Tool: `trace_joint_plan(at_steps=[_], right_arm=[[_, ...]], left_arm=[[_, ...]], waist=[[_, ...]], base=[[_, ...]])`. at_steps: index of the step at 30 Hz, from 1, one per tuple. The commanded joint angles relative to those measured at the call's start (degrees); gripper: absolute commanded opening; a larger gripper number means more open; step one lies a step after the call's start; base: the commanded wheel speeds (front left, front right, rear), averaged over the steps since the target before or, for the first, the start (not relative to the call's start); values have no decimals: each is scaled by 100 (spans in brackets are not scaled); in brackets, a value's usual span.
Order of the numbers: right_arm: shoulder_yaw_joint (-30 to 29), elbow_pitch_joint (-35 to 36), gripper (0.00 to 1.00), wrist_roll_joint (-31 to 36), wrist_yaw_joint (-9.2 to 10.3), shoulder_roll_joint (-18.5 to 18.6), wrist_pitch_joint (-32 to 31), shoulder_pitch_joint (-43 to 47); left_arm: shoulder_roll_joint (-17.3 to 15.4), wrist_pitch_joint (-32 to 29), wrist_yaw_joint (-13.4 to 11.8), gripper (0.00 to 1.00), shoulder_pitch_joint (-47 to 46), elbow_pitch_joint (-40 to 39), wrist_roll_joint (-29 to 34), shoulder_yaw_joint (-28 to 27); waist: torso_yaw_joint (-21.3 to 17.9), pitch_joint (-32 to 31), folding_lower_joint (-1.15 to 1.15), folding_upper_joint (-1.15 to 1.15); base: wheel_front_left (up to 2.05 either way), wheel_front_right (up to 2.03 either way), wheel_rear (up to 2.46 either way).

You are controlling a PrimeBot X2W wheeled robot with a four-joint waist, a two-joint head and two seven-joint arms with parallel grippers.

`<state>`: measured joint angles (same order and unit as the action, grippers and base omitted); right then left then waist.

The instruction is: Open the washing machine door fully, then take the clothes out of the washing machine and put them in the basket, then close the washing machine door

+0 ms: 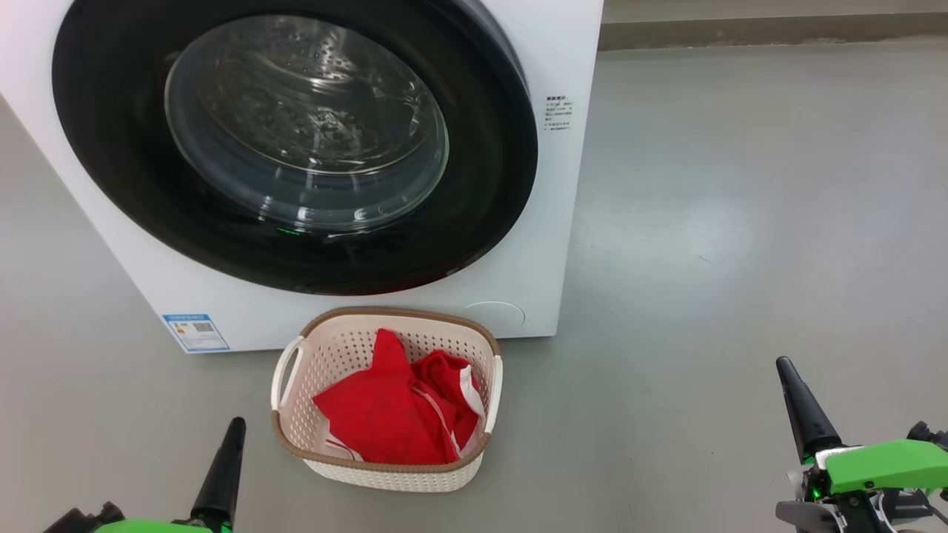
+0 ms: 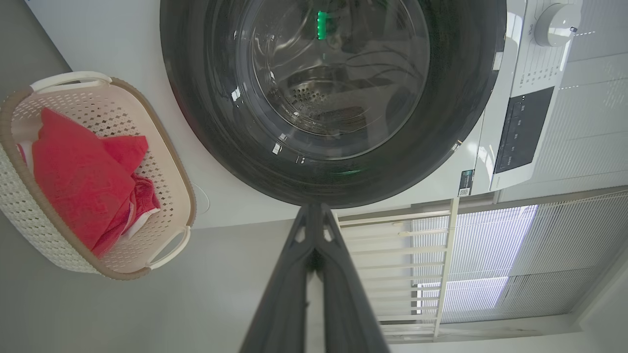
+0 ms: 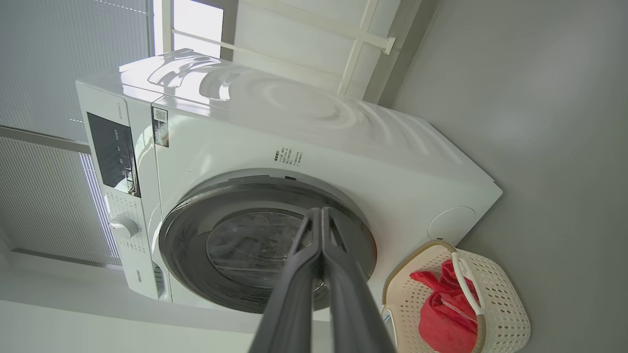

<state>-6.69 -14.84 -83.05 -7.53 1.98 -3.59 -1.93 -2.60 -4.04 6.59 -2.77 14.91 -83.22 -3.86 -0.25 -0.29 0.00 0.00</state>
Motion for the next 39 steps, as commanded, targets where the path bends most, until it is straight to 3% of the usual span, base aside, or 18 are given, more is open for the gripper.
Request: trace_joint_plan(at_steps=[1,13,39], right_arm=[[82,117,0,-223,2,112,-57,-336],[62,61,0,-949,4,127,-253,-448],[50,61,0,-939,4,119,-262,-449]], left_arm=[[-38,-61,63,0,-270,-109,-193,-208],[-28,-251,90,0,-371,-62,-887,-275],[-28,-250,90,0,-370,-63,-888,-274]], waist=[[4,5,0,0],[25,37,0,0],[25,37,0,0]], base=[[0,0,0],[0,0,0],[0,0,0]])
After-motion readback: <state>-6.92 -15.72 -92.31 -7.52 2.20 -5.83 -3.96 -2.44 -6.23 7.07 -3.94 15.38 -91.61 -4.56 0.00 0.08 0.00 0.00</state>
